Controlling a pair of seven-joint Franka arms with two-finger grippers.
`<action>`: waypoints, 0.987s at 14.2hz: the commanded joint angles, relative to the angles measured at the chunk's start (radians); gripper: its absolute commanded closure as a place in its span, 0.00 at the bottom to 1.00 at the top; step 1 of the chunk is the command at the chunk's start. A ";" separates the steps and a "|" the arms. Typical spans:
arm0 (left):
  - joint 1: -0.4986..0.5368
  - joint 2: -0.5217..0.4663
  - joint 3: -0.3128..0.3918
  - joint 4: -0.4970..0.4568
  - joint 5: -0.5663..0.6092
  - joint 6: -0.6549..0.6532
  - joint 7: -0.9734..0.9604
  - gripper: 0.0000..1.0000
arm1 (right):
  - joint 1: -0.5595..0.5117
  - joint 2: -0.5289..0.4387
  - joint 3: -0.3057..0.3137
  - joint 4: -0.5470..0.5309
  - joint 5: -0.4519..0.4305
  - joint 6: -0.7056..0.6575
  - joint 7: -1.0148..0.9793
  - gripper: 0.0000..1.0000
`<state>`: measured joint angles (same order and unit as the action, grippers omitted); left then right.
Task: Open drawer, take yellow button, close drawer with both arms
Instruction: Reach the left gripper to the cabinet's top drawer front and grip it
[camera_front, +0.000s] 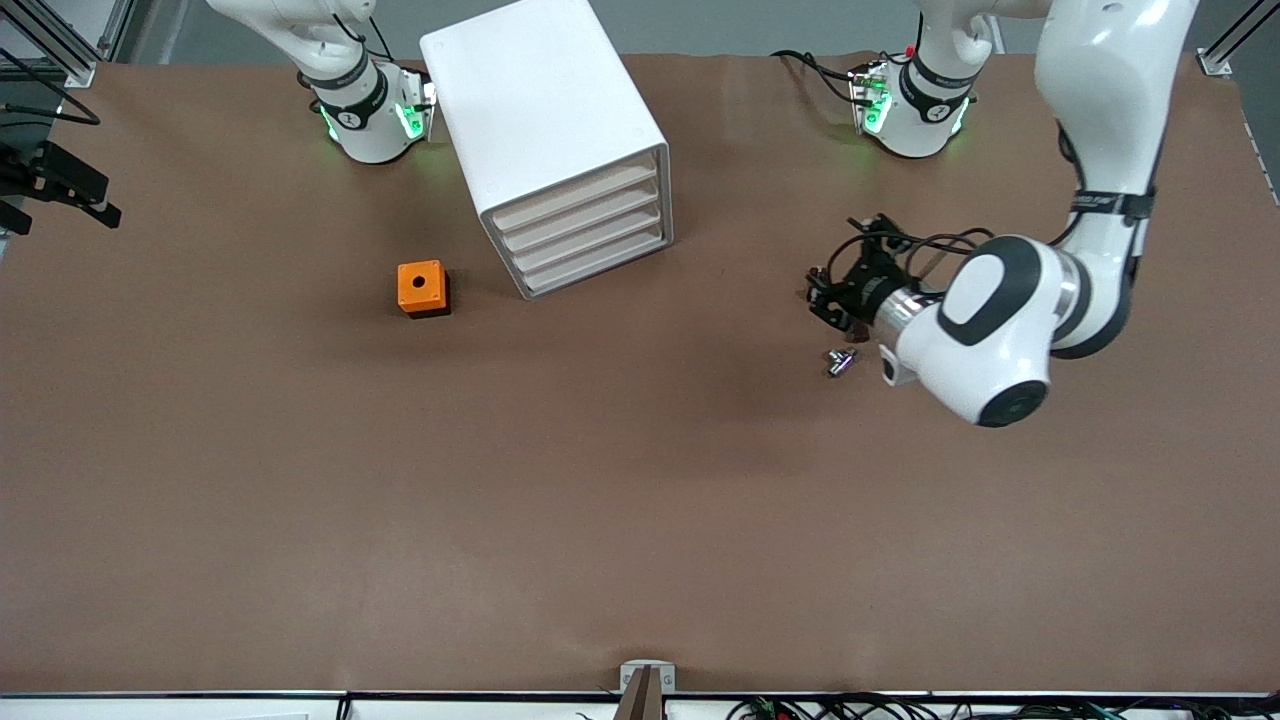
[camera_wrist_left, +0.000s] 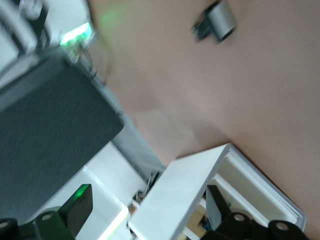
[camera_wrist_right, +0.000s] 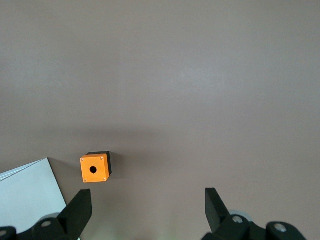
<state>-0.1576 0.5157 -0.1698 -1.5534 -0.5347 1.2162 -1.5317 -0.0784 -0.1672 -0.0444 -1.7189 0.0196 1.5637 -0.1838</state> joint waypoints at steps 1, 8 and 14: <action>-0.031 0.065 -0.020 0.055 -0.085 -0.040 -0.277 0.00 | -0.001 0.029 0.001 0.022 -0.003 -0.005 -0.014 0.00; -0.109 0.220 -0.023 0.091 -0.330 -0.038 -0.669 0.00 | -0.010 0.161 0.003 0.061 -0.003 -0.008 -0.017 0.00; -0.195 0.276 -0.022 0.107 -0.410 -0.030 -0.766 0.23 | -0.044 0.264 -0.002 0.090 0.006 -0.013 -0.019 0.00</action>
<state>-0.3363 0.7647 -0.1925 -1.4745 -0.9243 1.2027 -2.2570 -0.1076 0.0942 -0.0532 -1.6634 0.0191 1.5707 -0.1895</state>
